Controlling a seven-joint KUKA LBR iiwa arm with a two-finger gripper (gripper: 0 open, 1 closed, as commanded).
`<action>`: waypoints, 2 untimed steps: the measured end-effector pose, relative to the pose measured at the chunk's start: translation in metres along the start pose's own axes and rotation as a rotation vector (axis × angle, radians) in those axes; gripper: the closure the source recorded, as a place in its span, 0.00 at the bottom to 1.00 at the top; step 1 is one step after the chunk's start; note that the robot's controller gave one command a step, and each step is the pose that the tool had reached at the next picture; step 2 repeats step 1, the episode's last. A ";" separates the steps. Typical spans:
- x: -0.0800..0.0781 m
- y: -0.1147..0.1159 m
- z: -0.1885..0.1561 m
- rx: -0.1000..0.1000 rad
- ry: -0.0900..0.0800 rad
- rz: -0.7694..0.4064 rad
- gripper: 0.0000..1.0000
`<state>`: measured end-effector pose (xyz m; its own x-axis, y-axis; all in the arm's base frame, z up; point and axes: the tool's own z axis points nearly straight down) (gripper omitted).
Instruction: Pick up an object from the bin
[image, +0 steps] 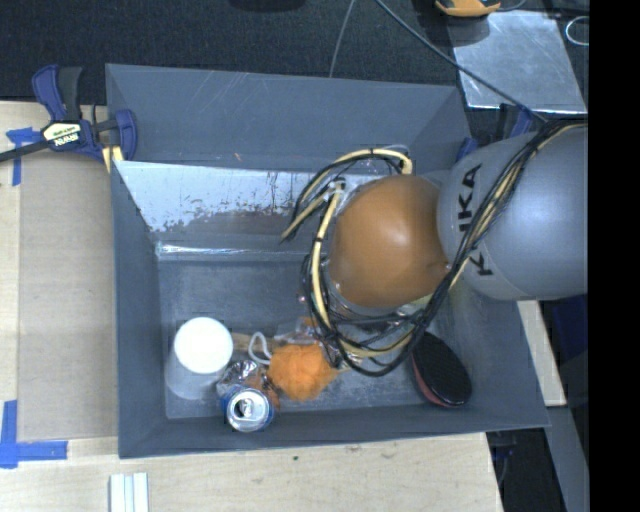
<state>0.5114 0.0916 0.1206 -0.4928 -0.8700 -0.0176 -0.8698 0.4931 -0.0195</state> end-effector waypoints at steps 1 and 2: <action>0.004 0.018 -0.027 0.001 -0.001 0.021 1.00; 0.004 0.018 -0.027 0.001 -0.001 0.021 1.00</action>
Offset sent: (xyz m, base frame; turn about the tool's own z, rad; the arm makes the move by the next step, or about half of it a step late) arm -0.0188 0.0057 0.0259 0.0195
